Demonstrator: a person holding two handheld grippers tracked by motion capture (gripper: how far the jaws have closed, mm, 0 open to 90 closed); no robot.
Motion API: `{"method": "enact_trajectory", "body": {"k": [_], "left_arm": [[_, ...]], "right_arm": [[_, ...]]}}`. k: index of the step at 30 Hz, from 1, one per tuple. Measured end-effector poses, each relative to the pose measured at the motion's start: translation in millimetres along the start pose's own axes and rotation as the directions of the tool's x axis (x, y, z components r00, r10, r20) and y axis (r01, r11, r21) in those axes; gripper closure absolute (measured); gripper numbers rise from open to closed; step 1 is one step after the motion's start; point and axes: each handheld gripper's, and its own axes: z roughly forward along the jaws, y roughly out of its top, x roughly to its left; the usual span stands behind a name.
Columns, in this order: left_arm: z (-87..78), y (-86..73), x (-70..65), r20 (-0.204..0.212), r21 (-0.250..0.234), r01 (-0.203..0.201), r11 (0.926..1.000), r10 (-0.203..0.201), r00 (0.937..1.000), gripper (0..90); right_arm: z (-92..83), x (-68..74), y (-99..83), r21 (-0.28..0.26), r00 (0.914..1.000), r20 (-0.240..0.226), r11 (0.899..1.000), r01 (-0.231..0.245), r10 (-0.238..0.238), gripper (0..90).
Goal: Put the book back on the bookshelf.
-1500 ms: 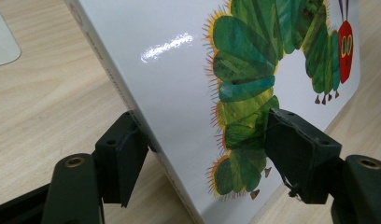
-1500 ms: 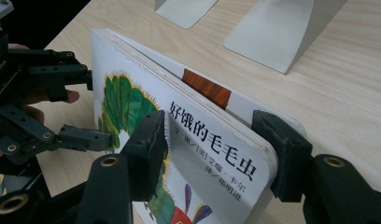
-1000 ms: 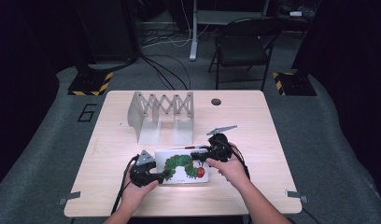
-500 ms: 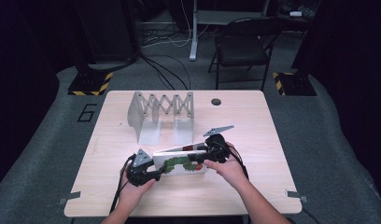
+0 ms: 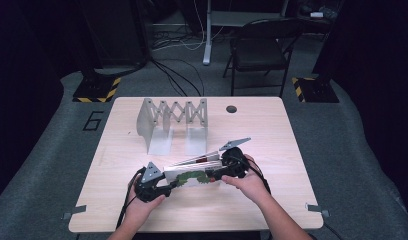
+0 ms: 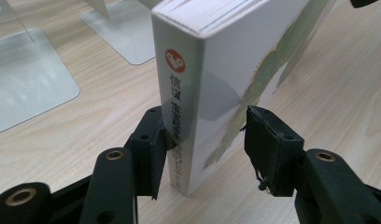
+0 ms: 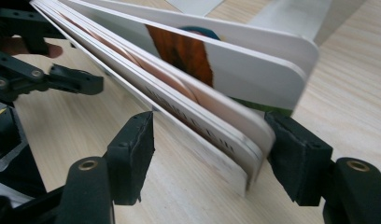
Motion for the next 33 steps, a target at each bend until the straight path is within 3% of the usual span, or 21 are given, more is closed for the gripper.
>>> {"method": "enact_trajectory", "body": {"k": [7,9,13,17,26,30,33], "left_arm": [[-1.4,0.3,-0.3,0.011,0.008,-0.013,0.9999,0.013,0.9999,49.6],[-2.4,0.2,-0.9,0.013,0.009,-0.024,0.9997,0.024,0.9996,50.5],[-3.4,0.7,-3.3,0.012,0.015,-0.045,0.9989,0.045,0.9989,51.6],[-4.4,0.9,-6.0,0.015,0.016,-0.057,0.9983,0.056,0.9983,55.5],[-6.2,1.2,-10.1,0.041,0.000,-0.073,0.9974,0.073,0.9965,63.7],[-7.5,2.3,-14.1,0.055,-0.001,-0.107,0.9942,0.107,0.9927,67.4],[-7.4,2.5,-14.8,0.057,-0.003,-0.111,0.9938,0.111,0.9921,67.8]], "right_arm": [[0.6,-6.4,-3.6,0.012,0.9992,-0.011,0.999,-0.038,0.038,39.0],[0.9,-7.8,-4.1,0.004,0.9998,0.001,1.000,-0.019,0.019,42.9],[0.3,-9.0,-4.1,0.004,0.9993,0.005,0.999,-0.038,0.038,44.7],[1.1,-11.9,-3.8,-0.008,0.9992,0.025,1.000,-0.030,0.031,44.1],[7.7,-17.0,-1.6,-0.025,0.9958,0.067,0.998,-0.060,0.062,41.1],[11.6,-19.6,-0.9,-0.040,0.9951,0.068,0.997,-0.069,0.071,41.0],[14.2,-20.9,-0.5,-0.045,0.9949,0.065,0.996,-0.074,0.077,40.0]]}}
